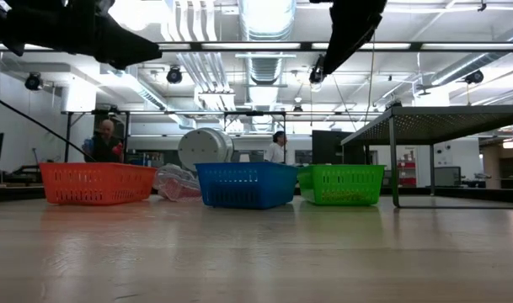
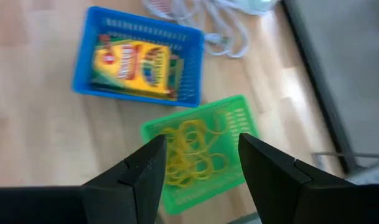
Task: Pick & Place Office Desk Supplies
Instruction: Put the green bin filled with rubber bands on the shelf
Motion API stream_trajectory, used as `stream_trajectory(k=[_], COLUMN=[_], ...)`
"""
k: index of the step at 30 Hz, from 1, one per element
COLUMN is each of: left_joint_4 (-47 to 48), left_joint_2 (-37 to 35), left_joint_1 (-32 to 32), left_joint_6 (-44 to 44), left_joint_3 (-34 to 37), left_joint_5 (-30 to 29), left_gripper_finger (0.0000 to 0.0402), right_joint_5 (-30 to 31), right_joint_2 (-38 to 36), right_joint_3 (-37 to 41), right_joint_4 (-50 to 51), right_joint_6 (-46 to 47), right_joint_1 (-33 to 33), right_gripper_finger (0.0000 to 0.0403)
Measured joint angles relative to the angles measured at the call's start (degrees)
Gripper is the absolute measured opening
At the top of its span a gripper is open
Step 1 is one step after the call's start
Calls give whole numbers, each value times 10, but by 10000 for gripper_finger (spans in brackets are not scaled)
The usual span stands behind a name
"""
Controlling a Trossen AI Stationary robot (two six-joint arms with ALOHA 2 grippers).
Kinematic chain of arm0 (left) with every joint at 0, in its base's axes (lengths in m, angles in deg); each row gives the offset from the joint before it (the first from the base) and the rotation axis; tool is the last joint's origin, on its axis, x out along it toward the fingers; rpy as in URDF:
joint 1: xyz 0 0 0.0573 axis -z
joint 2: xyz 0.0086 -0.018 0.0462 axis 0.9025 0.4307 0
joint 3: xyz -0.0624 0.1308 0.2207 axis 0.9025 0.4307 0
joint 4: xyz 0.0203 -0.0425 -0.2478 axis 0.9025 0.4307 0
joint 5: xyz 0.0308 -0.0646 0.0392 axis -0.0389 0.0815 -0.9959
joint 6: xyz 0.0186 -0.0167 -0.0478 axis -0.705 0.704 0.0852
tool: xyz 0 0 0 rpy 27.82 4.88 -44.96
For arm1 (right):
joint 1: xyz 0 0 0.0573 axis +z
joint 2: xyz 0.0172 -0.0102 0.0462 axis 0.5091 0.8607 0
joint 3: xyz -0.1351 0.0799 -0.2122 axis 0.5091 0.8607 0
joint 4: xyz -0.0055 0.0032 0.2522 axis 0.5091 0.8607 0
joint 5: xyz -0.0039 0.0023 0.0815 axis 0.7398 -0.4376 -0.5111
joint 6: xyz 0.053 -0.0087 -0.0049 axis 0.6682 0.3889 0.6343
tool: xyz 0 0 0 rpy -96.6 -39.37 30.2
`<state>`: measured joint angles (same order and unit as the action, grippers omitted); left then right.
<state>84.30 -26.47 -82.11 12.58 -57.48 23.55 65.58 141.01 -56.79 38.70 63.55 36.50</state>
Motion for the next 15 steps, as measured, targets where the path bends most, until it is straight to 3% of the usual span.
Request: stream_trajectory(k=[15], left_joint_4=[9], left_joint_2=[0], left_joint_1=[0], left_joint_6=[0], left_joint_3=[0], left_joint_5=[0], left_gripper_finger=[214], right_joint_5=[-11], right_joint_2=[0], right_joint_3=[-10], right_joint_4=[1], right_joint_6=[-12], right_joint_1=[0], right_gripper_finger=[199])
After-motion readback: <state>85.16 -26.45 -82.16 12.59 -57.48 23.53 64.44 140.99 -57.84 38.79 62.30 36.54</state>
